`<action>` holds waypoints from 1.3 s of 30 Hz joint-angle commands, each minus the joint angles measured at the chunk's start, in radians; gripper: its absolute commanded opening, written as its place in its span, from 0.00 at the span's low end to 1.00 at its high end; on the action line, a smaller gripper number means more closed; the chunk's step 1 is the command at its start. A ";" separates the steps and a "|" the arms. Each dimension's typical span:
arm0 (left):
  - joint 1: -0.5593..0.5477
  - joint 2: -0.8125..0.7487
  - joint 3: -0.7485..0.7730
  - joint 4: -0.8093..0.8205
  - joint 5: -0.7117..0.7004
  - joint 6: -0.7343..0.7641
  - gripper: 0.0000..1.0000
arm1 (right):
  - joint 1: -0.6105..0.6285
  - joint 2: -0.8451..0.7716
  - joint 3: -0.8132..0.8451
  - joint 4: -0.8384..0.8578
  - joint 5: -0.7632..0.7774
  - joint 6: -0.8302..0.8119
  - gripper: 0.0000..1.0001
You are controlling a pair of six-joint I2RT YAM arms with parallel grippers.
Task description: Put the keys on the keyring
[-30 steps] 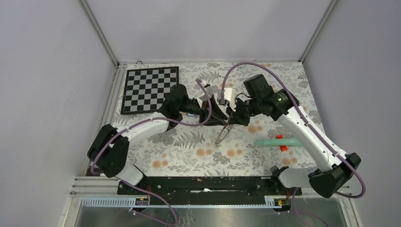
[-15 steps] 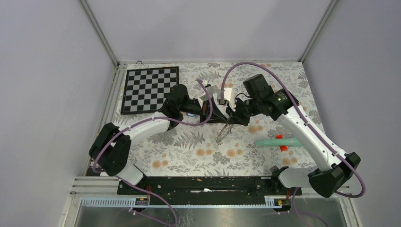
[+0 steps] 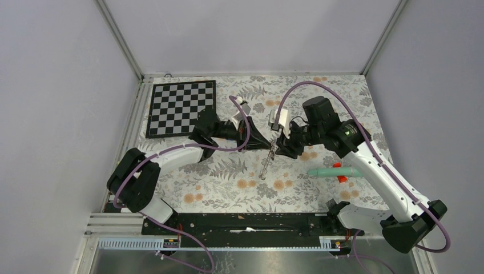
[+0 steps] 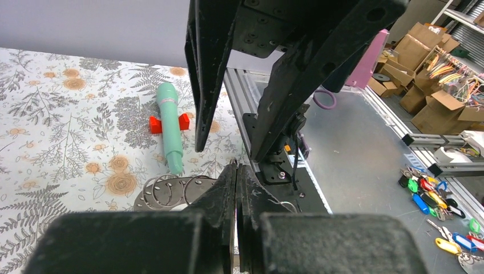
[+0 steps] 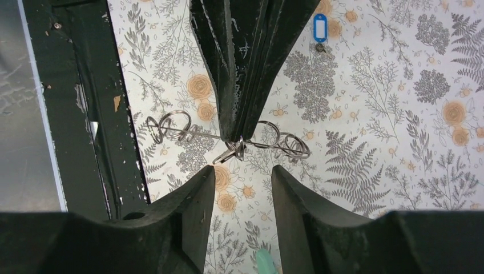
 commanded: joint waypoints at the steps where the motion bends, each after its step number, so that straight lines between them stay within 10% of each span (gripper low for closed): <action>1: 0.003 -0.052 -0.015 0.156 0.015 -0.052 0.00 | -0.011 -0.017 -0.025 0.059 -0.076 0.020 0.48; 26: 0.005 -0.035 -0.055 0.316 -0.003 -0.164 0.00 | -0.031 -0.019 -0.129 0.194 -0.250 0.040 0.01; 39: 0.008 -0.019 -0.058 0.433 -0.005 -0.244 0.00 | -0.033 -0.011 -0.176 0.233 -0.261 0.045 0.00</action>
